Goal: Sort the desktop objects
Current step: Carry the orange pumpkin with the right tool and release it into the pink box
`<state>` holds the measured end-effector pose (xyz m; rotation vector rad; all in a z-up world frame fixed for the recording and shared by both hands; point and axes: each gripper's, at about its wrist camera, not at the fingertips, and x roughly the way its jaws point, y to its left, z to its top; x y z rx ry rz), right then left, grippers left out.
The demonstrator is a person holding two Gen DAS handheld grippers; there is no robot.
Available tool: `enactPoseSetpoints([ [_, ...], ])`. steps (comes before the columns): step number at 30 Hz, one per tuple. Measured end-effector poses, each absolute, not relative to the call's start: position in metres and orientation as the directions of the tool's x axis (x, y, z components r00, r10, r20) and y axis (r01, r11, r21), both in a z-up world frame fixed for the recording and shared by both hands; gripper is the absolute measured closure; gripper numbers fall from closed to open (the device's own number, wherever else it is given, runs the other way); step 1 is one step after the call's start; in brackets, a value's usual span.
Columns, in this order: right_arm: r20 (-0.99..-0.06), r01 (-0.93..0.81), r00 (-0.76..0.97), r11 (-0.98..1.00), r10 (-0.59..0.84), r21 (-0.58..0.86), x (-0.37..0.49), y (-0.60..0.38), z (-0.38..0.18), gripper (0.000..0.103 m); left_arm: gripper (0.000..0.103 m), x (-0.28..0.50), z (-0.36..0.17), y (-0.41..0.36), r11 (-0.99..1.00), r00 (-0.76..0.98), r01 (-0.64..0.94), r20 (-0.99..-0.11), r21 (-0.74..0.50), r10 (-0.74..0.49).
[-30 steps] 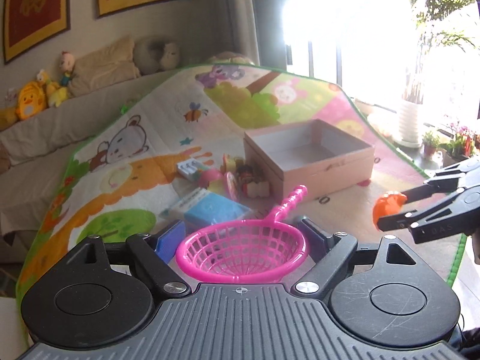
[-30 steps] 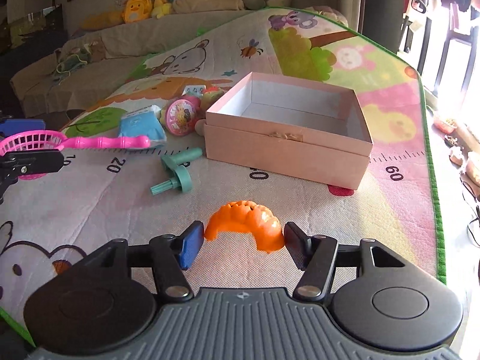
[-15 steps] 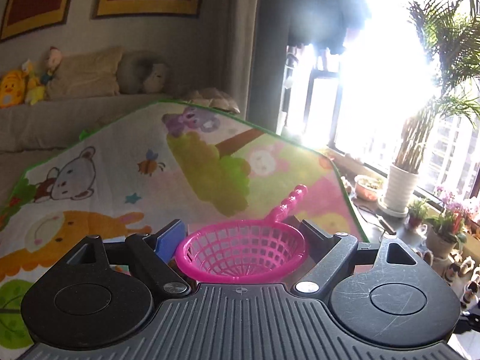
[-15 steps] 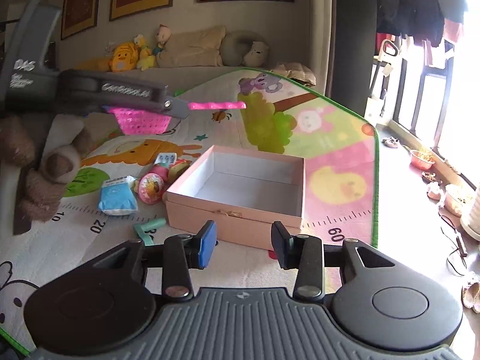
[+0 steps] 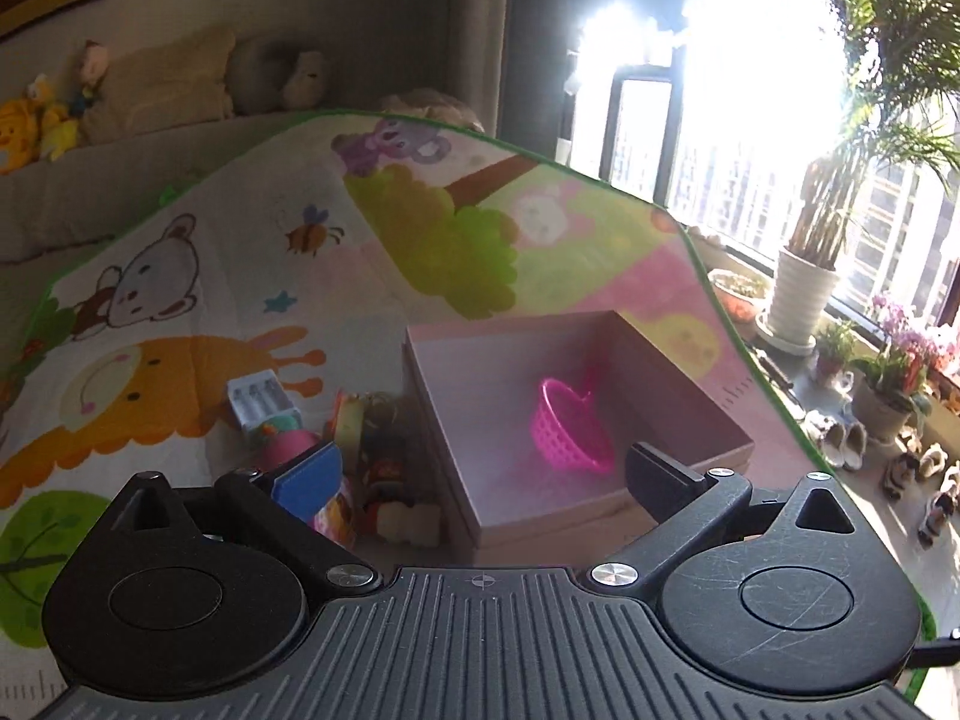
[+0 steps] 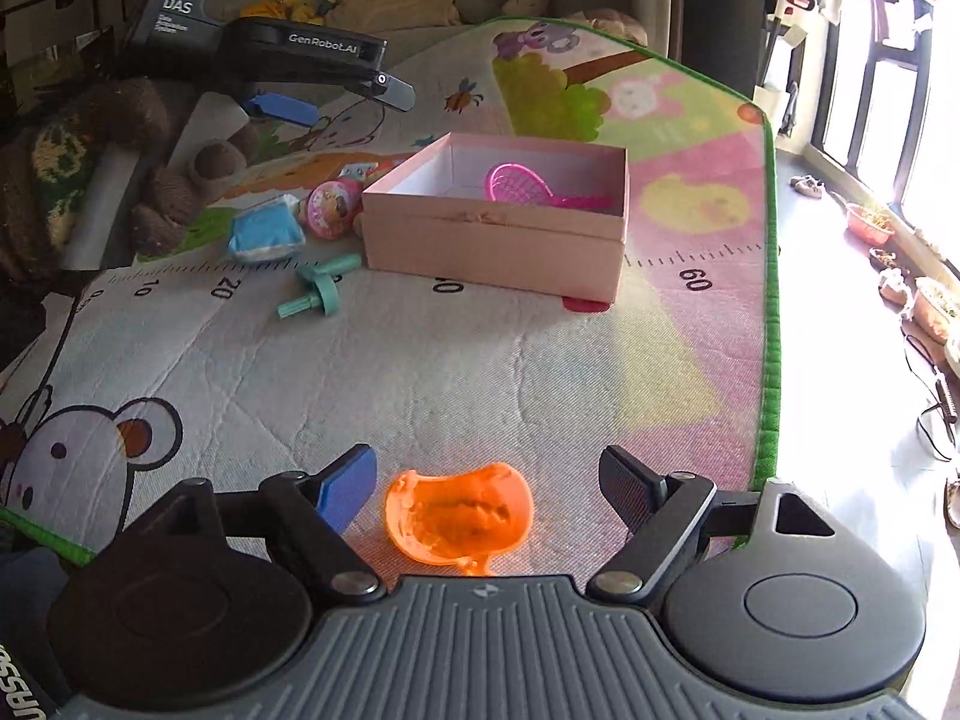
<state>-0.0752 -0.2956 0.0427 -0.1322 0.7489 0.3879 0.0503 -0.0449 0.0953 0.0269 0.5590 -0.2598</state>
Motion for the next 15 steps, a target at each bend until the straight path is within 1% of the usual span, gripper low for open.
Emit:
enactPoseSetpoints([
  [2,-0.704,-0.414,0.644,0.91,0.3,0.008,-0.077,-0.288,0.038,0.021,0.0,0.024,0.089,-0.043,0.96,0.821,0.281,-0.52,0.01,-0.235],
  [5,-0.726,-0.408,0.641,0.912,0.25,-0.046,-0.076,-0.28,0.031,0.021,0.0,-0.006,0.075,-0.042,0.947,0.823,0.314,-0.516,0.068,-0.236],
  [6,-0.734,-0.399,0.636,0.916,0.237,-0.05,-0.073,-0.282,0.029,0.024,0.0,-0.011,0.071,-0.042,0.945,0.822,0.319,-0.519,0.078,-0.235],
  [7,-0.745,-0.393,0.625,0.919,0.232,-0.043,-0.07,-0.283,0.028,0.029,0.0,-0.016,0.066,-0.041,0.944,0.817,0.32,-0.528,0.082,-0.232],
  [8,-0.757,-0.391,0.61,0.92,0.233,-0.033,-0.068,-0.284,0.027,0.048,0.0,-0.018,0.061,-0.04,0.944,0.808,0.321,-0.542,0.076,-0.231],
  [9,-0.761,-0.388,0.605,0.922,0.236,-0.022,-0.066,-0.285,0.028,0.047,0.0,-0.019,0.057,-0.037,0.945,0.796,0.322,-0.558,0.064,-0.234],
  [12,-0.748,-0.403,0.62,0.914,0.236,-0.046,-0.064,-0.281,0.037,0.047,0.0,-0.021,0.044,-0.03,0.948,0.766,0.317,-0.6,0.037,-0.232],
  [15,-0.724,-0.421,0.639,0.906,0.259,-0.048,-0.051,-0.275,0.056,0.047,0.0,-0.021,0.036,-0.023,0.953,0.752,0.303,-0.62,0.023,-0.224],
])
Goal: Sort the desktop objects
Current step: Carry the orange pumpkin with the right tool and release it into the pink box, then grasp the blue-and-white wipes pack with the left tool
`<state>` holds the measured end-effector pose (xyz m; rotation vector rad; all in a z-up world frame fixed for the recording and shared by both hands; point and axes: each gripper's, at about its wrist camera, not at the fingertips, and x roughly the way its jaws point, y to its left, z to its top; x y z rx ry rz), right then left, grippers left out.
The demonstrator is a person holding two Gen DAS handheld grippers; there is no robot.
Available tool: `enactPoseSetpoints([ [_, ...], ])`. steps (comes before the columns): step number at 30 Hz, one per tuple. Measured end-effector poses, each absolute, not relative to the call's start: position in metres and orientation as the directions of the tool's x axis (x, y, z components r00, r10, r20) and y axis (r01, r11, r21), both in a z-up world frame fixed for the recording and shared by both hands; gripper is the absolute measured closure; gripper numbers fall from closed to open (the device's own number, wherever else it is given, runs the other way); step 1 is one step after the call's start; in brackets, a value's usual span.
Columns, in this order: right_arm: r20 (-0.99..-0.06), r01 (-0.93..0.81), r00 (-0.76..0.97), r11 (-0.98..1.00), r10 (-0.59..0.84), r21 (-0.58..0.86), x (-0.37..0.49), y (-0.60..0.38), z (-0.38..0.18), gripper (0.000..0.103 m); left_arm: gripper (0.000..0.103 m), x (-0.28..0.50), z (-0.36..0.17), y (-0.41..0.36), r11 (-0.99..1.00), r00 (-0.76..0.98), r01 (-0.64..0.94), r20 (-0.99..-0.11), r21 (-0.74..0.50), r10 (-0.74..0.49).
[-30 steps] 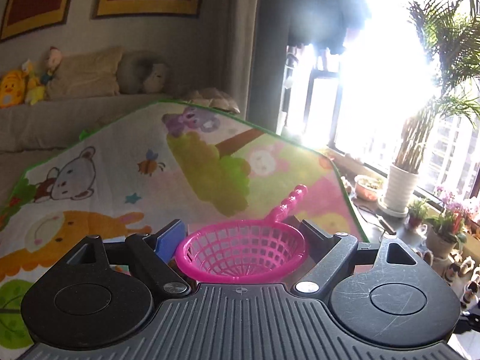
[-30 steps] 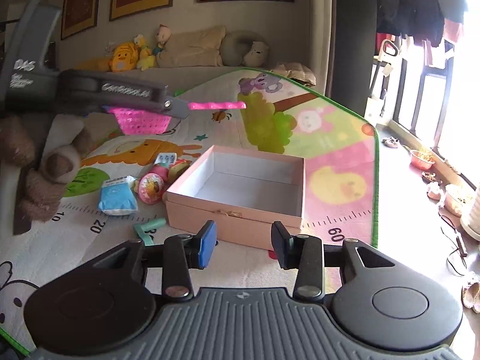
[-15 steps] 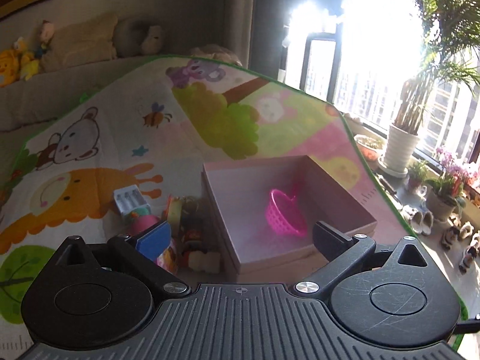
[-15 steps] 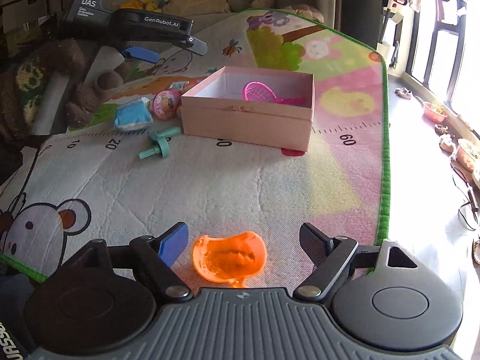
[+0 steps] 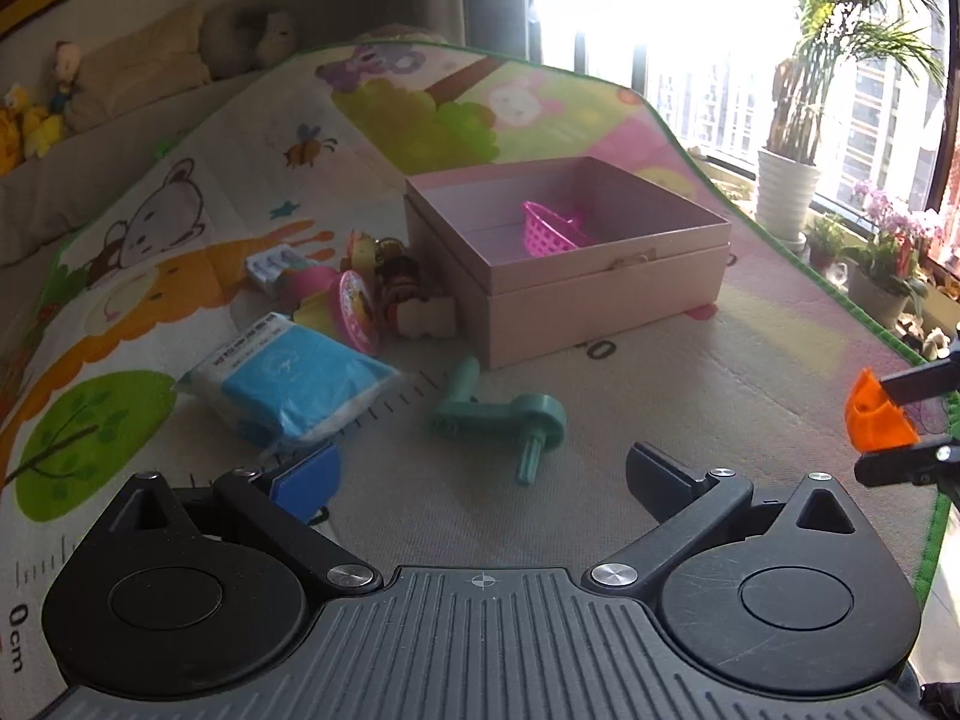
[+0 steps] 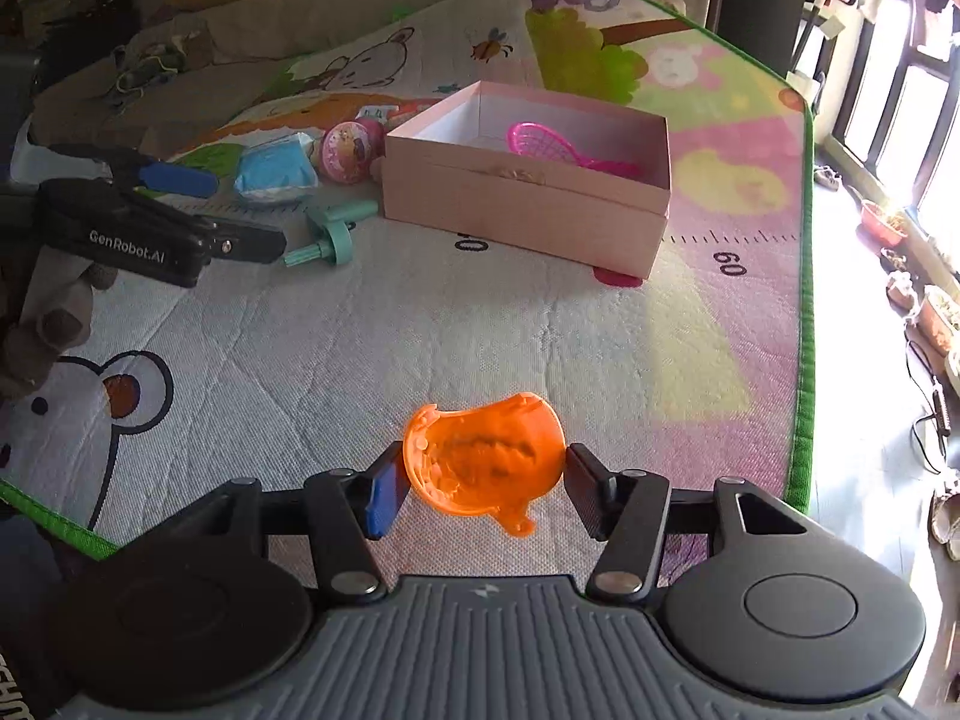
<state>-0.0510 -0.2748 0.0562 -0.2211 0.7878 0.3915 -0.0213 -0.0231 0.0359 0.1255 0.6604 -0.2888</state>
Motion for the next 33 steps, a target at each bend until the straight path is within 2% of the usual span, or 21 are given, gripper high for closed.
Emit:
enactPoseSetpoints([
  [6,-0.571,-0.379,0.773,0.923,0.275,-0.069,0.027,-0.255,0.13,0.047,0.0,-0.021,0.039,-0.01,0.962,0.763,0.273,-0.609,0.003,-0.215],
  [10,-0.5,-0.306,0.839,0.947,0.217,-0.102,0.097,-0.234,0.148,0.047,0.0,-0.019,0.041,0.0,0.972,0.769,0.235,-0.61,-0.005,-0.189],
  [11,-0.497,-0.3,0.842,0.948,0.211,-0.107,0.112,-0.229,0.147,0.044,0.0,-0.018,0.041,0.004,0.974,0.769,0.227,-0.612,-0.006,-0.183],
  [12,-0.506,-0.275,0.843,0.955,0.183,-0.114,0.126,-0.224,0.144,0.034,0.0,-0.017,0.04,0.008,0.977,0.769,0.215,-0.615,-0.008,-0.174],
  [14,-0.511,-0.263,0.842,0.958,0.172,-0.112,0.129,-0.216,0.137,0.031,0.0,-0.015,0.037,0.017,0.982,0.77,0.189,-0.619,-0.013,-0.156],
  [16,-0.517,-0.352,0.818,0.93,0.251,-0.105,0.11,-0.206,0.127,0.03,0.0,-0.01,0.033,0.027,0.988,0.767,0.154,-0.628,-0.023,-0.135],
  [20,-0.536,-0.504,0.765,0.849,0.357,-0.155,0.057,-0.184,0.098,0.015,0.0,0.0,0.027,0.046,0.996,0.757,0.078,-0.647,-0.041,-0.086],
  [21,-0.55,-0.539,0.746,0.826,0.375,-0.167,0.043,-0.179,0.09,0.013,0.0,0.002,0.026,0.05,0.997,0.758,0.062,-0.648,-0.043,-0.075],
  [25,-0.623,-0.614,0.665,0.776,0.413,-0.142,0.018,-0.171,0.067,0.012,0.0,0.005,0.027,0.063,0.999,0.763,0.005,-0.645,-0.053,-0.038],
  [30,-0.652,-0.625,0.623,0.776,0.433,-0.083,0.018,-0.164,0.049,0.011,0.0,0.002,0.035,0.069,0.998,0.775,-0.028,-0.632,-0.049,-0.009],
  [31,-0.648,-0.622,0.626,0.779,0.434,-0.079,0.02,-0.161,0.047,0.012,0.0,0.002,0.037,0.068,0.998,0.775,-0.027,-0.632,-0.05,-0.01],
  [33,-0.655,-0.621,0.614,0.781,0.441,-0.056,0.027,-0.156,0.041,0.027,0.0,0.005,0.039,0.064,0.999,0.775,-0.009,-0.632,-0.046,-0.022],
])
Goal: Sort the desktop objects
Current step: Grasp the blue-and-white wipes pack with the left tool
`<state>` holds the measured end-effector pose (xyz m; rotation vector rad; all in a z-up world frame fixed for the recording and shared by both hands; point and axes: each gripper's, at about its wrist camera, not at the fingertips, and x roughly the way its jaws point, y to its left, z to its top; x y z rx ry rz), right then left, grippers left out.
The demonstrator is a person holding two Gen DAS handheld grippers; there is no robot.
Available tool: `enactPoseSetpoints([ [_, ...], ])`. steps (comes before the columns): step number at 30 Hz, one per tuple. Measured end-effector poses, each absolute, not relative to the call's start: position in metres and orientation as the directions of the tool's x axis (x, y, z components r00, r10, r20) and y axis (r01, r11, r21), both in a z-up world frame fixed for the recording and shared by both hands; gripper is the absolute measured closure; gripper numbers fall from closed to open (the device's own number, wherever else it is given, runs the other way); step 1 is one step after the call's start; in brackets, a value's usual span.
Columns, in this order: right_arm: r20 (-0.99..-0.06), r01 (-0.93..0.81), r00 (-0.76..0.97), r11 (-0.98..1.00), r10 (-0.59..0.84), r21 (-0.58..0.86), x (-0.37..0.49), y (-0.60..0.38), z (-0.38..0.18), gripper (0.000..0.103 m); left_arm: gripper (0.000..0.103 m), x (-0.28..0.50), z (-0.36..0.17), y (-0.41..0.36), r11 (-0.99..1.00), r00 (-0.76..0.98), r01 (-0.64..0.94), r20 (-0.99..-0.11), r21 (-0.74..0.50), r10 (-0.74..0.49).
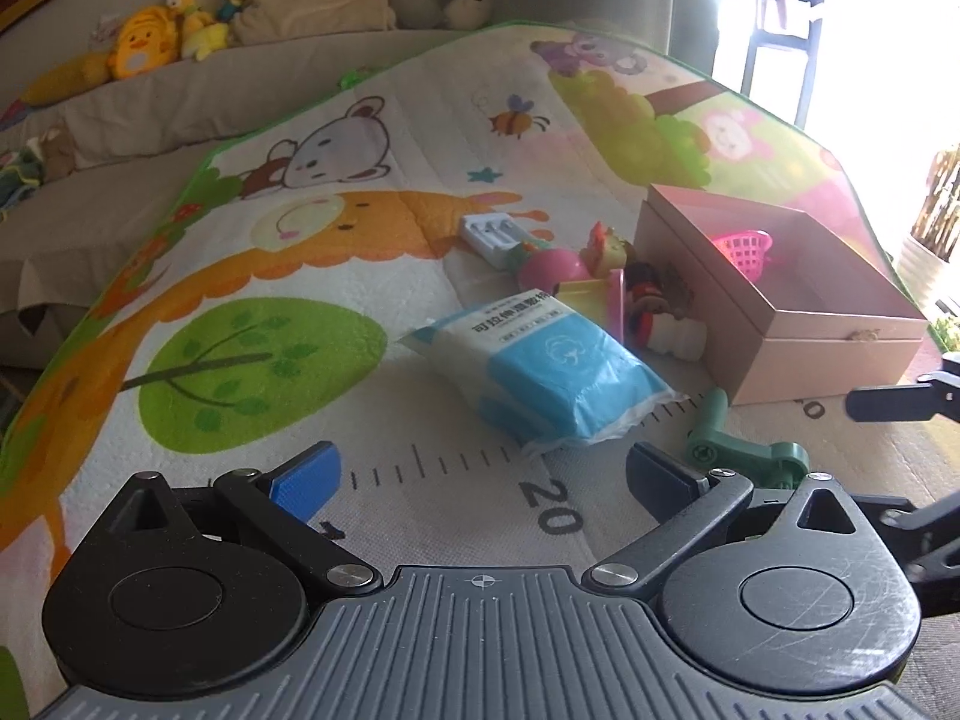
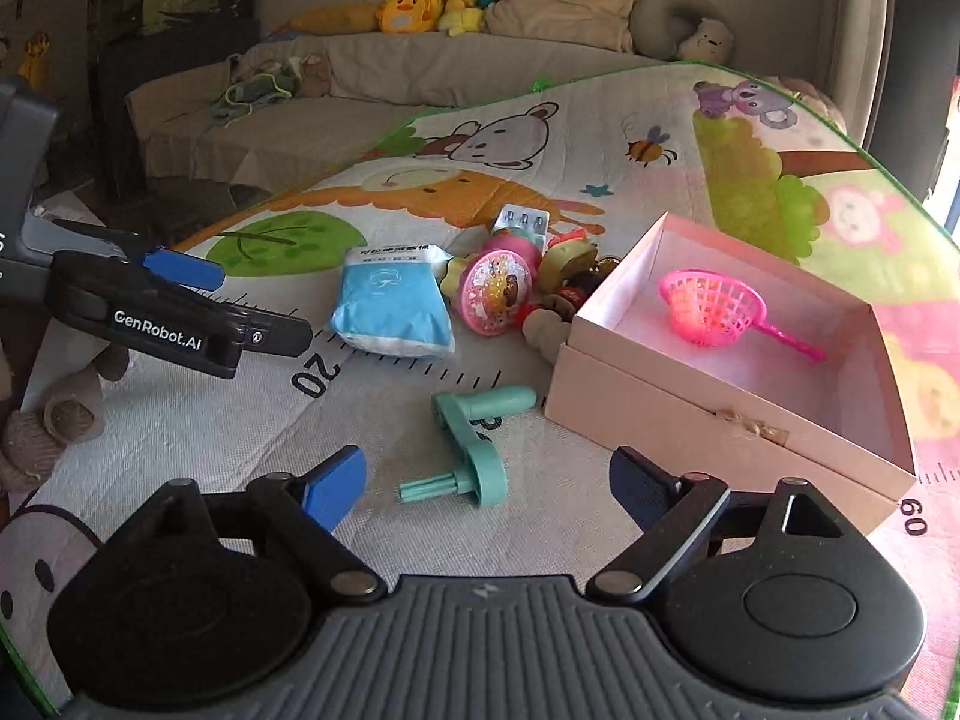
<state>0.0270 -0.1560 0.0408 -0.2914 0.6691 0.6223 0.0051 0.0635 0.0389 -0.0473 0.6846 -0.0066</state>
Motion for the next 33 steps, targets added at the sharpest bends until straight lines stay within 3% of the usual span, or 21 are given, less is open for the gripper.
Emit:
enactPoseSetpoints([
  [4,-0.683,-0.606,0.586,0.795,0.435,-0.013,0.045,-0.147,0.027,0.045,0.0,0.017,0.043,0.045,0.998,0.786,0.052,-0.615,-0.029,-0.059],
  [6,-0.705,-0.595,0.566,0.804,0.428,0.01,0.05,-0.147,0.021,0.069,0.0,0.029,0.044,0.036,0.998,0.789,0.063,-0.612,-0.017,-0.061],
  [8,-0.71,-0.581,0.562,0.814,0.424,0.026,0.049,-0.152,0.02,0.075,0.0,0.041,0.044,0.03,0.998,0.785,0.063,-0.616,-0.025,-0.065],
  [11,-0.713,-0.569,0.567,0.822,0.413,0.023,0.039,-0.164,0.021,0.075,0.0,0.062,0.037,0.021,0.998,0.77,0.058,-0.636,-0.004,-0.047],
  [17,-0.706,-0.563,0.608,0.824,0.363,-0.062,0.008,-0.191,0.024,0.075,0.0,0.064,0.027,0.042,0.982,0.78,-0.012,-0.612,0.191,0.129],
  [20,-0.685,-0.552,0.653,0.822,0.322,-0.14,-0.002,-0.197,0.026,0.065,0.0,0.057,0.028,0.062,0.956,0.779,-0.089,-0.579,0.278,0.241],
  [22,-0.679,-0.551,0.654,0.825,0.333,-0.127,-0.003,-0.199,0.028,0.056,0.0,0.053,0.031,0.077,0.96,0.773,-0.1,-0.587,0.261,0.24],
  [26,-0.669,-0.544,0.657,0.833,0.347,-0.103,0.002,-0.193,0.028,0.04,0.0,0.05,0.043,0.089,0.99,0.797,-0.052,-0.592,0.134,0.122],
  [33,-0.662,-0.55,0.658,0.83,0.36,-0.095,-0.002,-0.182,0.03,0.037,0.0,0.09,0.035,0.075,0.979,0.789,-0.121,-0.583,0.161,0.194],
])
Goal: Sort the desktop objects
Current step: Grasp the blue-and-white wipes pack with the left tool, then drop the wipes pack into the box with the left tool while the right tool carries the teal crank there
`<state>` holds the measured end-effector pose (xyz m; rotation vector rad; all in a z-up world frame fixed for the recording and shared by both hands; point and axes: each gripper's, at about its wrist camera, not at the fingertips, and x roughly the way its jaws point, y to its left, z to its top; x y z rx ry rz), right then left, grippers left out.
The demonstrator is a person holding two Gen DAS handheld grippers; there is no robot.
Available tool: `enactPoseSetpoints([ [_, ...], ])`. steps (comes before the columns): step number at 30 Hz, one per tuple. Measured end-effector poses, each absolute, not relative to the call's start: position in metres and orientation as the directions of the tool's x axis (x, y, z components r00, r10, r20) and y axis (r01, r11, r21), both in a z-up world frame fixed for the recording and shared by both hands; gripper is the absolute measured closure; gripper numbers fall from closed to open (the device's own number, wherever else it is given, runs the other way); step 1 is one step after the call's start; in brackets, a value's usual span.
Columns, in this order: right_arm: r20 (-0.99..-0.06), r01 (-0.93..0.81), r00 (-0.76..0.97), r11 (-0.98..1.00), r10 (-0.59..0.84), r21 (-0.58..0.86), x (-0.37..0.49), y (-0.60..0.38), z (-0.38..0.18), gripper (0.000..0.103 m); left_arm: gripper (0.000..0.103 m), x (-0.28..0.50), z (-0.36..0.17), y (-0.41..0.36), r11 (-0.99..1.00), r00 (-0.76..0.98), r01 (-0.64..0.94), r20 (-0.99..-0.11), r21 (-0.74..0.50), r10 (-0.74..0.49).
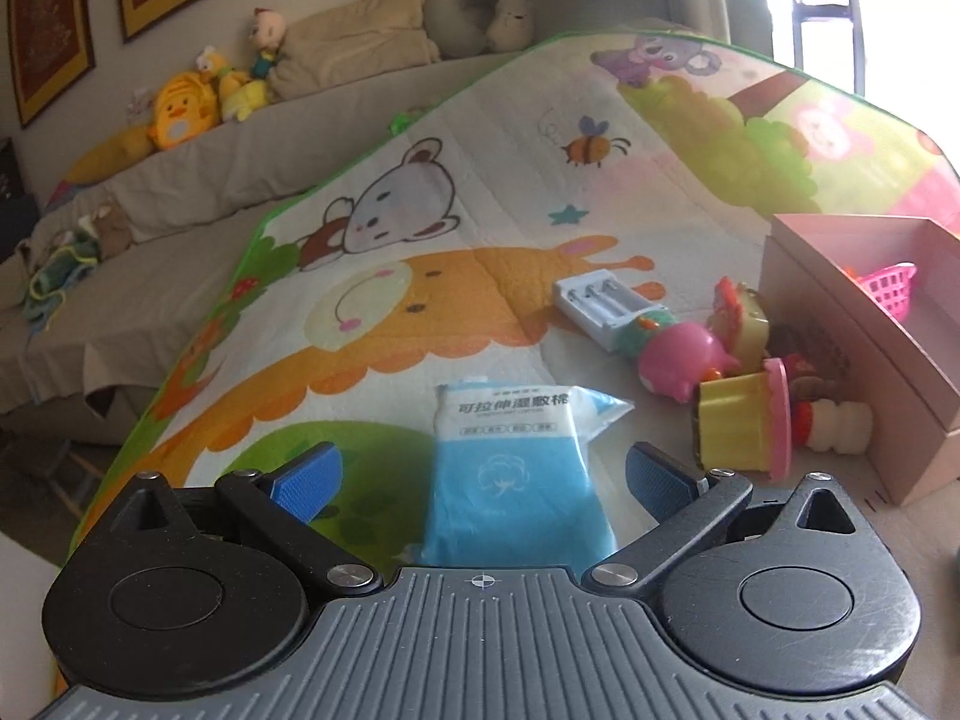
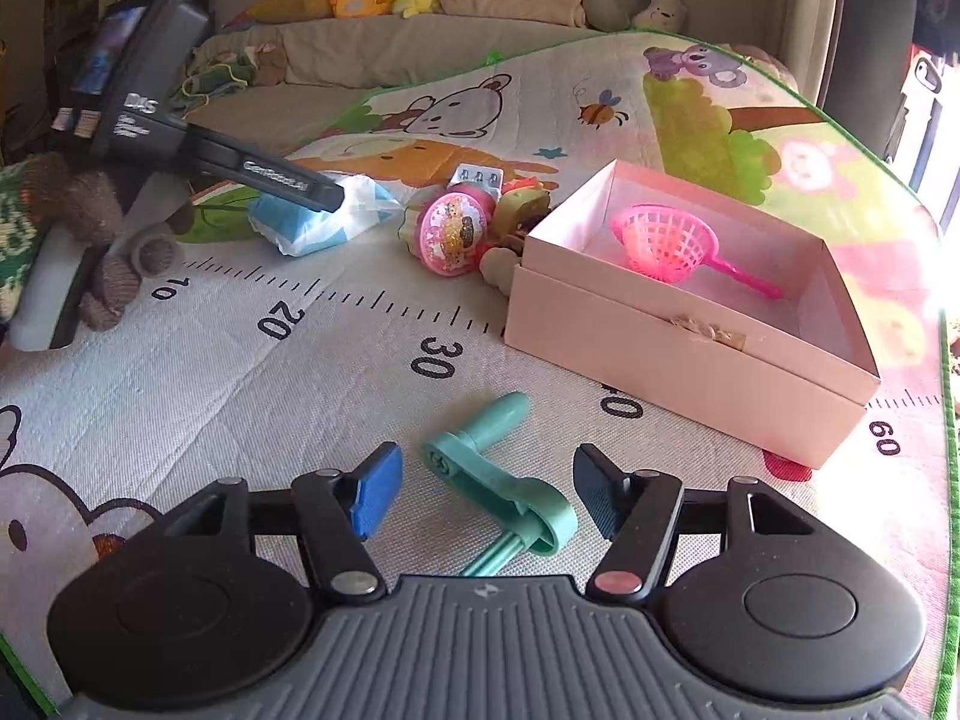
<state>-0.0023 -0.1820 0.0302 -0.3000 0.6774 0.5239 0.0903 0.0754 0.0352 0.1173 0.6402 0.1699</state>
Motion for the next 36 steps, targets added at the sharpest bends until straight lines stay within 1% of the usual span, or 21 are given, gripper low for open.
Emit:
enactPoseSetpoints([
  [1,-0.656,-0.55,0.663,0.829,0.362,-0.098,-0.004,-0.184,0.032,0.036,0.001,0.095,0.032,0.078,0.98,0.784,-0.122,-0.59,0.157,0.192],
  [3,-0.649,-0.544,0.671,0.833,0.358,-0.103,-0.007,-0.189,0.034,0.032,0.013,0.098,0.028,0.082,0.982,0.772,-0.118,-0.608,0.15,0.185],
  [4,-0.651,-0.541,0.672,0.834,0.355,-0.104,-0.006,-0.191,0.034,0.032,0.026,0.099,0.026,0.085,0.984,0.762,-0.11,-0.623,0.139,0.173],
  [5,-0.654,-0.539,0.67,0.836,0.35,-0.104,-0.006,-0.194,0.033,0.032,0.035,0.098,0.024,0.087,0.987,0.754,-0.102,-0.638,0.121,0.156],
  [8,-0.667,-0.525,0.668,0.844,0.33,-0.109,-0.001,-0.197,0.029,0.032,0.044,0.087,0.019,0.091,0.991,0.748,-0.094,-0.65,0.091,0.131],
  [11,-0.679,-0.518,0.655,0.851,0.331,-0.086,0.006,-0.2,0.027,0.032,0.045,0.064,0.023,0.085,0.997,0.752,-0.051,-0.655,0.056,0.075],
  [13,-0.692,-0.524,0.633,0.85,0.346,-0.054,0.007,-0.2,0.026,0.032,0.045,0.045,0.027,0.079,1.0,0.746,0.016,-0.666,-0.003,-0.014],
  [17,-0.715,-0.62,0.508,0.78,0.48,0.084,-0.004,-0.192,0.024,0.032,0.042,0.011,0.035,0.063,0.986,0.732,0.144,-0.661,-0.086,-0.164],
  [18,-0.708,-0.652,0.478,0.75,0.519,0.11,-0.009,-0.189,0.026,0.032,0.04,0.006,0.036,0.06,0.983,0.73,0.157,-0.658,-0.099,-0.183],
  [20,-0.691,-0.681,0.484,0.727,0.536,0.087,-0.017,-0.184,0.031,0.032,0.031,-0.001,0.04,0.057,0.981,0.738,0.164,-0.647,-0.1,-0.19],
  [21,-0.684,-0.677,0.513,0.734,0.518,0.048,-0.02,-0.179,0.034,0.032,0.028,-0.004,0.041,0.055,0.982,0.744,0.165,-0.641,-0.096,-0.188],
  [23,-0.687,-0.644,0.549,0.765,0.477,0.017,-0.016,-0.175,0.036,0.032,0.02,-0.007,0.043,0.054,0.983,0.755,0.164,-0.631,-0.085,-0.18],
  [25,-0.705,-0.597,0.558,0.802,0.438,0.026,-0.003,-0.172,0.034,0.033,0.017,-0.007,0.043,0.052,0.984,0.759,0.161,-0.628,-0.074,-0.171],
  [26,-0.714,-0.58,0.556,0.814,0.426,0.034,0.003,-0.171,0.032,0.041,0.017,-0.006,0.043,0.051,0.985,0.758,0.16,-0.63,-0.071,-0.169],
  [27,-0.725,-0.566,0.546,0.823,0.419,0.049,0.01,-0.17,0.029,0.056,0.017,-0.004,0.042,0.05,0.985,0.757,0.158,-0.632,-0.068,-0.165],
  [29,-0.739,-0.544,0.535,0.836,0.409,0.069,0.019,-0.167,0.023,0.066,0.017,0.002,0.04,0.047,0.987,0.759,0.153,-0.633,-0.047,-0.148],
  [32,-0.742,-0.535,0.548,0.844,0.386,0.043,0.024,-0.161,0.02,0.076,0.017,0.013,0.034,0.045,0.99,0.759,0.144,-0.642,0.001,-0.11],
  [33,-0.744,-0.539,0.546,0.842,0.385,0.04,0.024,-0.16,0.02,0.083,0.018,0.017,0.032,0.044,0.99,0.755,0.14,-0.648,0.013,-0.098],
  [34,-0.748,-0.547,0.538,0.836,0.388,0.041,0.024,-0.16,0.02,0.088,0.022,0.02,0.03,0.043,0.99,0.749,0.136,-0.657,0.027,-0.085],
  [35,-0.749,-0.549,0.538,0.835,0.387,0.038,0.023,-0.16,0.021,0.092,0.028,0.022,0.027,0.041,0.99,0.745,0.136,-0.662,0.04,-0.076],
  [36,-0.749,-0.55,0.542,0.835,0.382,0.028,0.021,-0.161,0.022,0.092,0.031,0.021,0.025,0.04,0.988,0.745,0.143,-0.663,0.049,-0.075],
])
